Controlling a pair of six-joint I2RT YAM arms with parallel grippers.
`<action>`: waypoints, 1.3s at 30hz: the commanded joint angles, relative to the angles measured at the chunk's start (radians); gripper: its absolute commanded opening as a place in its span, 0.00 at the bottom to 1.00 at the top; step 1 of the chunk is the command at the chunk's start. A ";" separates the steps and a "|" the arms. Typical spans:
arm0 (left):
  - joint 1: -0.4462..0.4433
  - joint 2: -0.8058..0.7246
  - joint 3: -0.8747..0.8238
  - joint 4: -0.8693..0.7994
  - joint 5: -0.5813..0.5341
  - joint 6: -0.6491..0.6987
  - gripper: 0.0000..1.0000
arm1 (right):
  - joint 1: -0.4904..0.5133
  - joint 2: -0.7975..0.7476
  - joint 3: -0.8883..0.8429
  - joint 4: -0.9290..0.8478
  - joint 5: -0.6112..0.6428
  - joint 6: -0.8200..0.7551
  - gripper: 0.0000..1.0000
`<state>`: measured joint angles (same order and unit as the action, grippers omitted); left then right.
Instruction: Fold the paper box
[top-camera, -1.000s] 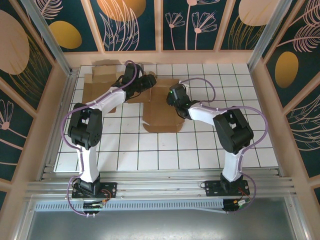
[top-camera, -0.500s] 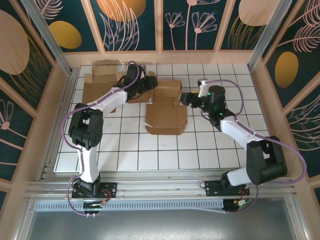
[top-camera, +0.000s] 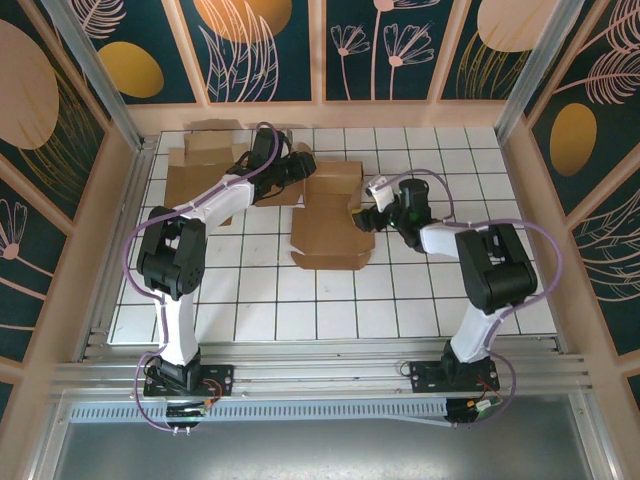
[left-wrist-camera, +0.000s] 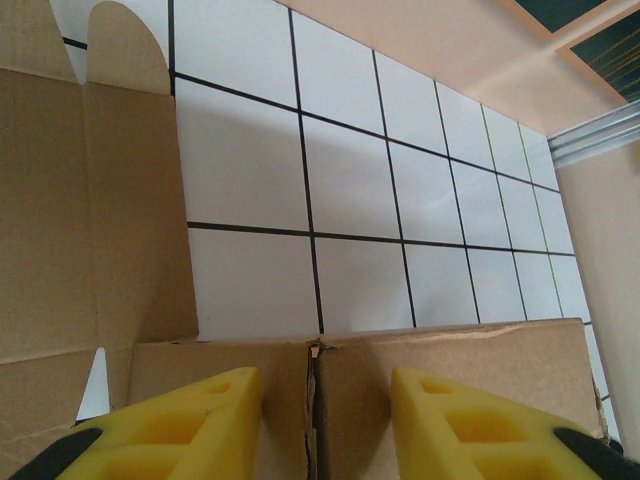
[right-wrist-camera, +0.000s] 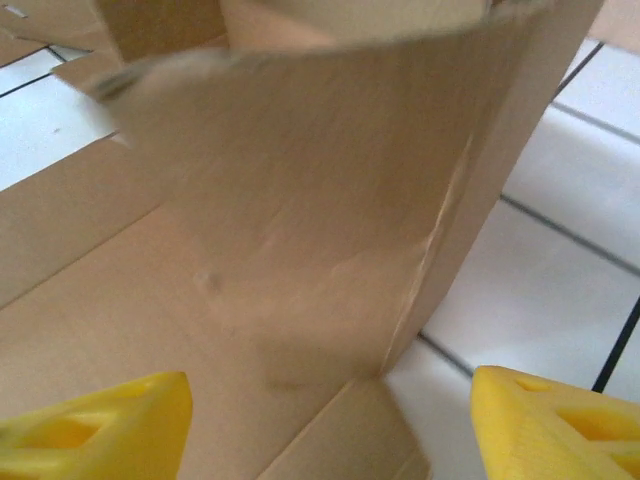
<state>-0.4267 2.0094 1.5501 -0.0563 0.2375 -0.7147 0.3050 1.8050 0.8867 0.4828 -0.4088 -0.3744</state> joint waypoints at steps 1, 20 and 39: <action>-0.004 -0.019 -0.003 -0.043 0.034 0.019 0.38 | 0.022 0.081 0.158 -0.006 0.067 -0.069 0.71; -0.004 -0.039 -0.019 -0.021 0.104 -0.015 0.39 | 0.137 0.268 0.410 -0.143 0.464 -0.049 0.22; -0.004 -0.058 -0.045 0.012 0.121 -0.035 0.40 | 0.138 0.323 0.460 -0.271 0.541 -0.047 0.30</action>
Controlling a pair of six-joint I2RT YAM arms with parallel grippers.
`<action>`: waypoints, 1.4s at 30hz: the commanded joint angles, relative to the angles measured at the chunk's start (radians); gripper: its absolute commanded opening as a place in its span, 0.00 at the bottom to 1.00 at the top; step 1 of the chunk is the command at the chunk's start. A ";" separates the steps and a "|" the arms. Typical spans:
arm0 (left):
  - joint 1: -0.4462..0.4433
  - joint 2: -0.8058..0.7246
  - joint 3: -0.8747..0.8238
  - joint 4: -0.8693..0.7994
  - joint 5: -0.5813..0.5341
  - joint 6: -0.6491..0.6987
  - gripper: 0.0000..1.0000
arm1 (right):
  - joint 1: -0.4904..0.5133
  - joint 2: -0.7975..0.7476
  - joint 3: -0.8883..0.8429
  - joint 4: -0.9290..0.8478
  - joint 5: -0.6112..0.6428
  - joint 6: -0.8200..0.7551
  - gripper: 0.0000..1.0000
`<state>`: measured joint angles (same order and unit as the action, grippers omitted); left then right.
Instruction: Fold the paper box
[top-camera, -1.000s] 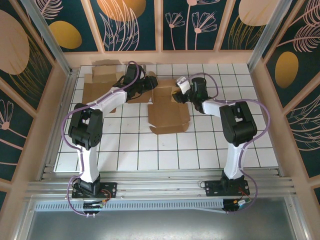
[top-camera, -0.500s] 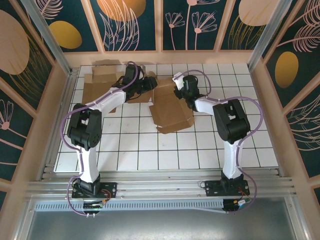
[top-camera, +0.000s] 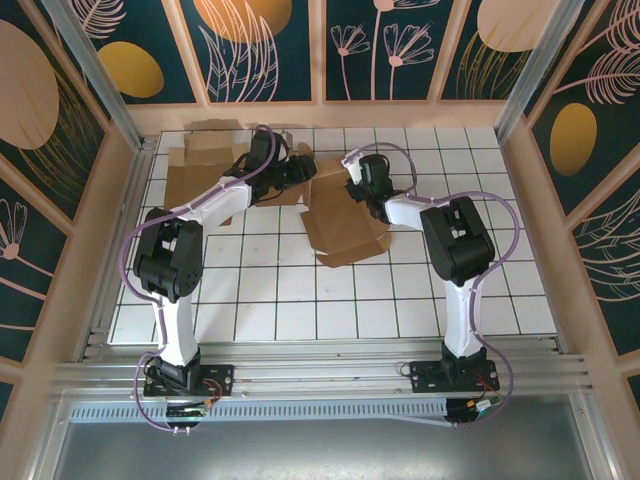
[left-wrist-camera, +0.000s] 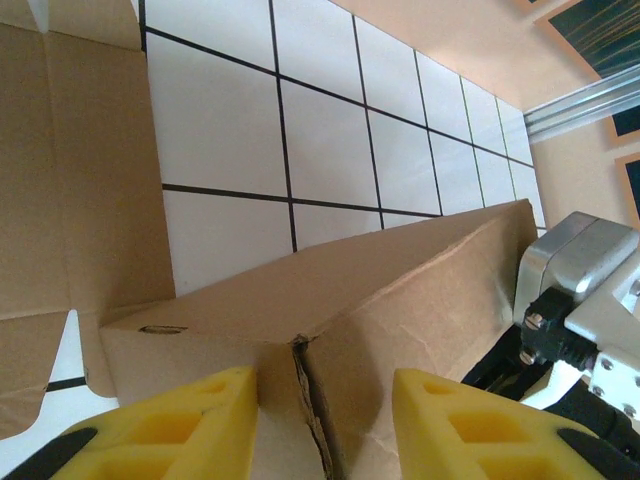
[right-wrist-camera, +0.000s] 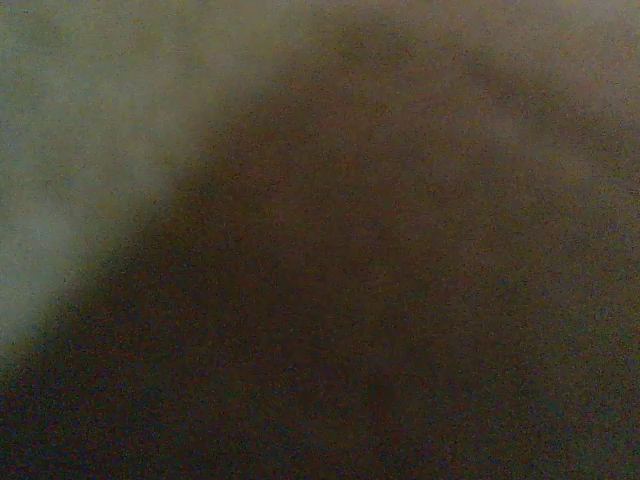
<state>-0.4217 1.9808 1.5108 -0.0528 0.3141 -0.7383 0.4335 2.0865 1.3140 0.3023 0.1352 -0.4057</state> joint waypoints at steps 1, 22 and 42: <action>-0.009 -0.029 -0.006 0.008 0.043 -0.012 0.40 | 0.006 0.044 0.039 -0.102 -0.009 -0.010 0.26; -0.009 -0.459 -0.158 0.050 -0.209 0.179 0.61 | -0.091 -0.317 -0.068 -0.253 -0.177 -0.138 0.00; -0.009 -0.932 -0.719 0.416 -0.216 0.358 0.68 | 0.313 -0.547 -0.340 -0.547 0.288 -1.372 0.10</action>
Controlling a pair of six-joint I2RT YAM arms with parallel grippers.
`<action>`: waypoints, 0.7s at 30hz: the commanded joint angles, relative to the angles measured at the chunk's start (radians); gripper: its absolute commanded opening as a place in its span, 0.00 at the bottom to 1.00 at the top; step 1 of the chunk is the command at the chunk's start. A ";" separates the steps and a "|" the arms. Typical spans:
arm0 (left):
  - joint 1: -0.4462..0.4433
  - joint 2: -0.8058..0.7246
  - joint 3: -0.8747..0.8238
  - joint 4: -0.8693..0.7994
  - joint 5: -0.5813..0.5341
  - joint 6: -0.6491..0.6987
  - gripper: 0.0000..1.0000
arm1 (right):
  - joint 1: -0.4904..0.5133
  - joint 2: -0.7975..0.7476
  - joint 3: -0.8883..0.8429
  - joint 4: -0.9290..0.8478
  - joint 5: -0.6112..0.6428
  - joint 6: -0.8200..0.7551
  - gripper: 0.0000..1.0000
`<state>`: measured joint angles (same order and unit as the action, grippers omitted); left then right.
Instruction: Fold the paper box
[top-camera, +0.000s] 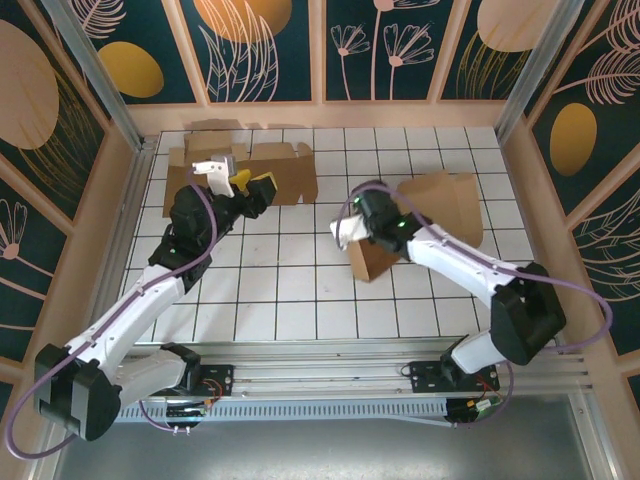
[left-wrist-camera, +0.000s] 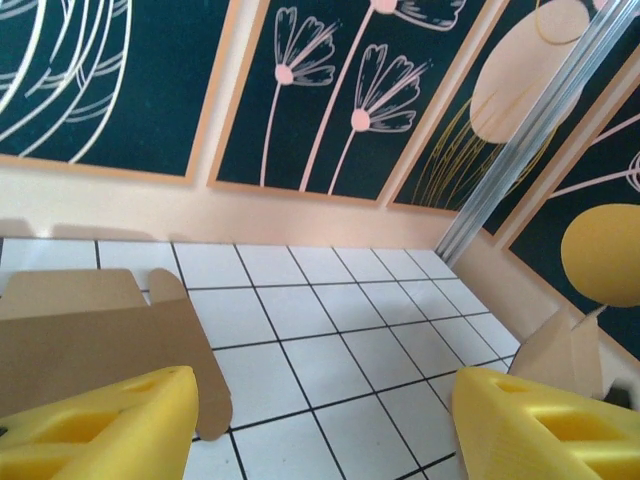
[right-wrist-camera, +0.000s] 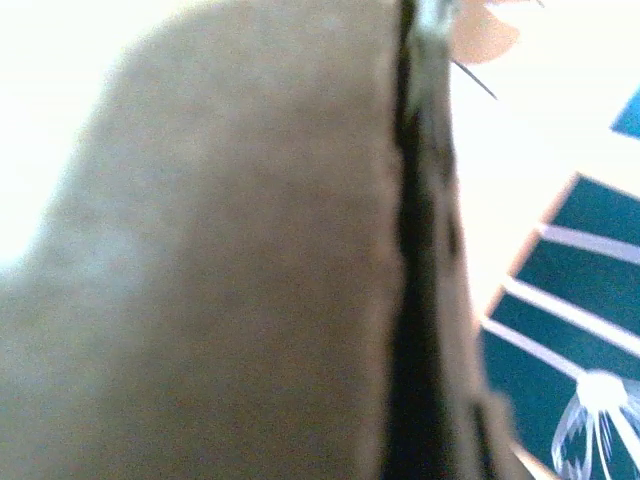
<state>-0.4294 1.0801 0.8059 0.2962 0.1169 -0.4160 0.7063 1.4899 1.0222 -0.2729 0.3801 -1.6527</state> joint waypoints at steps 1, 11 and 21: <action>-0.002 -0.036 -0.021 0.067 -0.019 0.035 0.68 | 0.058 0.073 -0.058 0.049 0.048 -0.112 0.17; -0.002 -0.041 -0.057 0.065 0.009 0.002 0.68 | 0.134 0.053 -0.031 -0.003 0.088 0.063 0.46; -0.016 0.083 -0.030 0.009 0.324 -0.084 0.64 | -0.145 -0.072 0.211 -0.463 -0.237 1.925 0.69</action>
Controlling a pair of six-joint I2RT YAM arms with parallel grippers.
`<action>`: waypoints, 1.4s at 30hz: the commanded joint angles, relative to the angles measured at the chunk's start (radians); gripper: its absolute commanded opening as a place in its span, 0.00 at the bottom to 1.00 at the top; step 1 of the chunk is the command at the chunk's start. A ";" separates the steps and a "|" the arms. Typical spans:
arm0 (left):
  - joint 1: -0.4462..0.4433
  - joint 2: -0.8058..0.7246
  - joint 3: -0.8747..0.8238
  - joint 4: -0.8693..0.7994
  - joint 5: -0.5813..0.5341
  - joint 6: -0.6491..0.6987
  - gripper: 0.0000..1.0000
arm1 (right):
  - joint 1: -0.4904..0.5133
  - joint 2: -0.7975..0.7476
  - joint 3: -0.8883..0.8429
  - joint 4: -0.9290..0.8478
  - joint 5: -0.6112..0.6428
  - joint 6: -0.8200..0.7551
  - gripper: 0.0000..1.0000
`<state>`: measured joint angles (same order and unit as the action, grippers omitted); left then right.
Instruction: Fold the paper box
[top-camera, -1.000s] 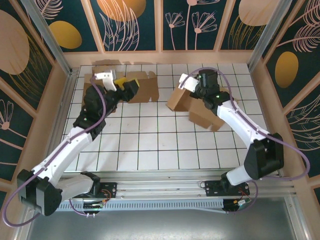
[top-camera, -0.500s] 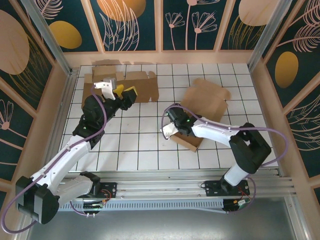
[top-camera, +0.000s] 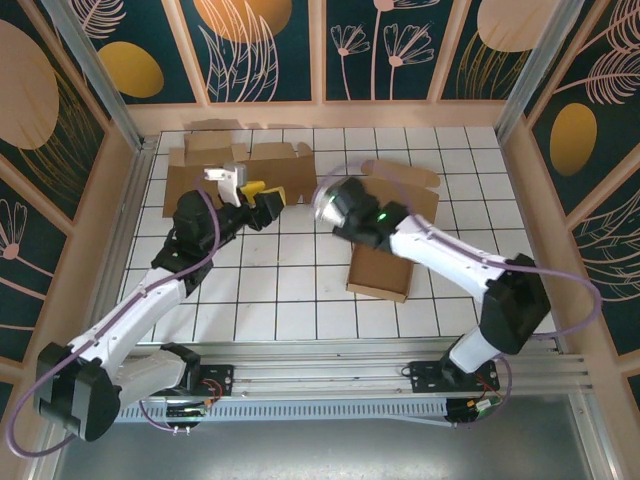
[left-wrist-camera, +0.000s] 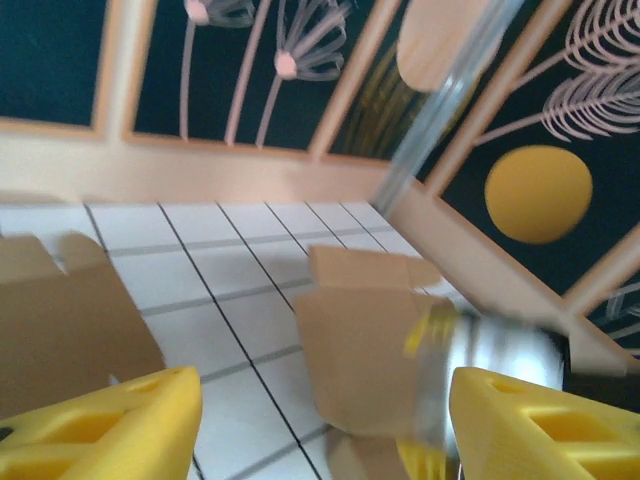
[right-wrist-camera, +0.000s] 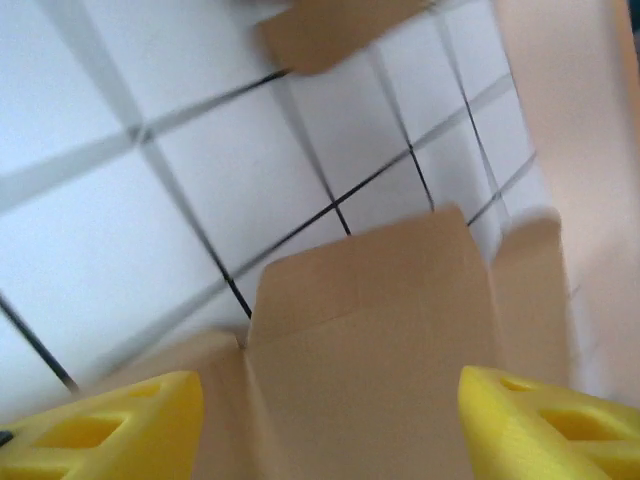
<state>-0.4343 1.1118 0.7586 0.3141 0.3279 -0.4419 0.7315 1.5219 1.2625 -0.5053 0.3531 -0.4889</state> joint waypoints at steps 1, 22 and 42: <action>-0.019 0.081 0.026 -0.016 0.117 -0.077 0.63 | -0.242 -0.159 -0.119 -0.194 -0.322 0.846 0.69; -0.156 0.433 0.241 -0.263 0.054 -0.075 0.65 | -0.487 -0.255 -0.578 0.180 -0.483 0.954 0.31; -0.009 0.556 0.402 -0.375 -0.164 -0.001 0.66 | -0.272 0.129 -0.343 0.509 -0.334 0.811 0.11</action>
<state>-0.4686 1.6199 1.1088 -0.0387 0.1741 -0.4900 0.4515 1.6268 0.8749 -0.0490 -0.0071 0.3511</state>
